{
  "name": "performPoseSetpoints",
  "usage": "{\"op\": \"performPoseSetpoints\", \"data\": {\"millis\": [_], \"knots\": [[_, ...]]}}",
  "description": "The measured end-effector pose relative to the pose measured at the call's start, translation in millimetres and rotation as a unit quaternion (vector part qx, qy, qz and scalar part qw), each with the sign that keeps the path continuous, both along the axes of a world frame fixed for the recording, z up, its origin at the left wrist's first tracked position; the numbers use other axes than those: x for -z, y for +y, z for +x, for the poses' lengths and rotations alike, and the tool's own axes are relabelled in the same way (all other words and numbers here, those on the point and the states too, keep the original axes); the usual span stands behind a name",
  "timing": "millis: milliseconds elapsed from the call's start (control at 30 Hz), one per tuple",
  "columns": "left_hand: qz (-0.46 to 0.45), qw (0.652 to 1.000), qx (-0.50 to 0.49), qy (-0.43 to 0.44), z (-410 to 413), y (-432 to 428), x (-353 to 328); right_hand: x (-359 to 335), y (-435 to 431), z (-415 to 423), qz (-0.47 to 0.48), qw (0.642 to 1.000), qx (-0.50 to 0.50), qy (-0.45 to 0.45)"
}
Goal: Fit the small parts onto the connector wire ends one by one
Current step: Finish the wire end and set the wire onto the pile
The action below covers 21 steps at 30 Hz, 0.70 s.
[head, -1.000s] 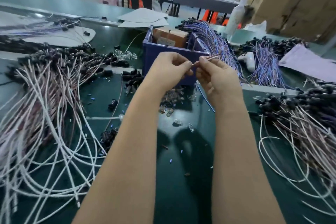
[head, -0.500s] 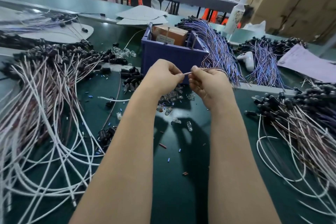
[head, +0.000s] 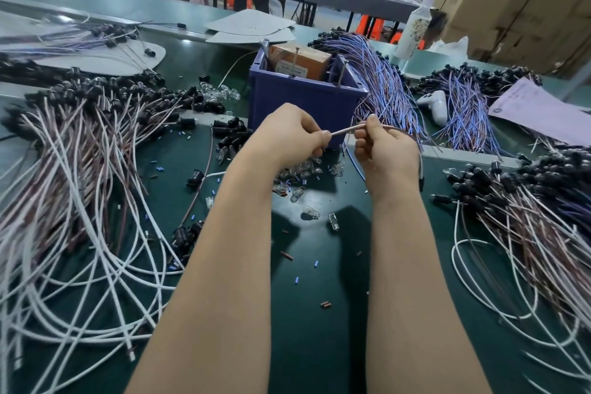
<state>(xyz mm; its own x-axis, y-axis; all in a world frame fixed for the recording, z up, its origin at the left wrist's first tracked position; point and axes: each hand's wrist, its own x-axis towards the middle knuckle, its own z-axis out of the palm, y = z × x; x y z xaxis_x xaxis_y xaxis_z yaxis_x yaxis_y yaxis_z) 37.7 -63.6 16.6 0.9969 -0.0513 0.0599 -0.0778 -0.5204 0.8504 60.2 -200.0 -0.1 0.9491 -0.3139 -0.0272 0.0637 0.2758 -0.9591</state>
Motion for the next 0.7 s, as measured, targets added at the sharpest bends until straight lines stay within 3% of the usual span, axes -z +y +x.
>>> {"op": "performPoseSetpoints", "data": {"millis": [100,200,433,700], "knots": [[0.000,1.000,-0.018,-0.003,1,5,0,-1,-3,0,0.049,0.999,0.022,0.004],[-0.006,0.999,-0.038,-0.029,2,6,-1,-3,-2,-4,0.069,0.997,-0.035,0.026],[-0.019,0.993,-0.090,-0.077,2,-1,2,-4,11,-9,-0.028,0.977,-0.209,0.036],[0.053,0.993,-0.054,-0.086,0,-3,0,-3,11,-7,-0.014,0.981,-0.194,-0.008]]}}
